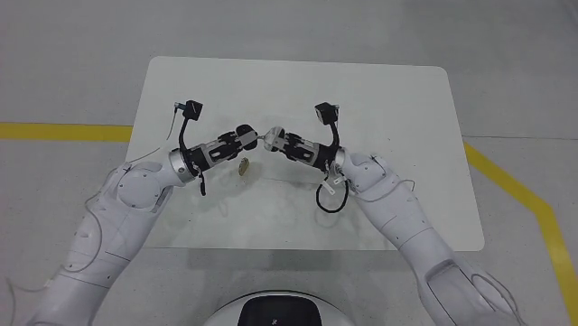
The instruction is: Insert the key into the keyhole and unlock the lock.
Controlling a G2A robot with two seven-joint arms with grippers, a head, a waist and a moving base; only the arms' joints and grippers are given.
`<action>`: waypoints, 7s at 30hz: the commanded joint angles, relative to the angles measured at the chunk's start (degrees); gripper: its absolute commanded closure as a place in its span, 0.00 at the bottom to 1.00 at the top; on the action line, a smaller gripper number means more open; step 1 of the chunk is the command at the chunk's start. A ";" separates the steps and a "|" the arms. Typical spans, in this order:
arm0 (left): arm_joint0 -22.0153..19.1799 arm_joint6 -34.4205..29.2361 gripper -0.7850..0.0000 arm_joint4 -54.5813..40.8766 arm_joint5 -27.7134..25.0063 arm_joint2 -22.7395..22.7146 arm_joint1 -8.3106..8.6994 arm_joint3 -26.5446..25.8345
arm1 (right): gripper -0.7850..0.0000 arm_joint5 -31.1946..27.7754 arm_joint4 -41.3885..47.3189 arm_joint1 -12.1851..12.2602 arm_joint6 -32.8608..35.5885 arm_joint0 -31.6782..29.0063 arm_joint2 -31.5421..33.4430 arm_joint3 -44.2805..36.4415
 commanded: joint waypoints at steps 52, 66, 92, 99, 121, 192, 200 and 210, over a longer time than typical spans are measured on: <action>9.62 7.16 0.58 77.77 22.70 5.51 1.01 -18.63 | 1.00 0.00 -7.73 4.80 -7.98 -9.75 16.45 -11.58; 8.21 3.59 1.00 75.55 20.28 4.68 0.63 -17.10 | 1.00 0.00 -7.73 4.80 -7.98 -9.75 16.45 -11.58; 9.67 3.98 1.00 81.66 22.18 3.61 0.66 -19.25 | 1.00 0.00 -7.73 4.80 -7.98 -9.75 16.45 -11.58; 11.32 7.31 1.00 66.69 20.03 -0.86 0.56 -19.14 | 1.00 0.00 -7.73 4.80 -7.98 -9.75 16.45 -11.58; 2.97 -25.41 1.00 -4.31 -6.11 -6.55 3.89 -1.14 | 1.00 0.00 -7.73 4.80 -7.98 -9.75 16.45 -11.58; -31.88 -41.31 1.00 -39.16 11.23 13.66 -10.89 43.65 | 1.00 0.00 -13.95 0.01 -27.73 -5.98 13.60 -7.54; -28.10 -40.93 1.00 -35.53 9.40 12.62 -9.25 33.82 | 1.00 2.82 -6.35 -0.42 -25.34 -4.56 13.61 -4.73; -25.74 -40.69 1.00 -32.68 9.17 11.96 -7.44 29.99 | 1.00 3.01 -4.20 -1.86 -19.04 -2.55 9.33 -2.71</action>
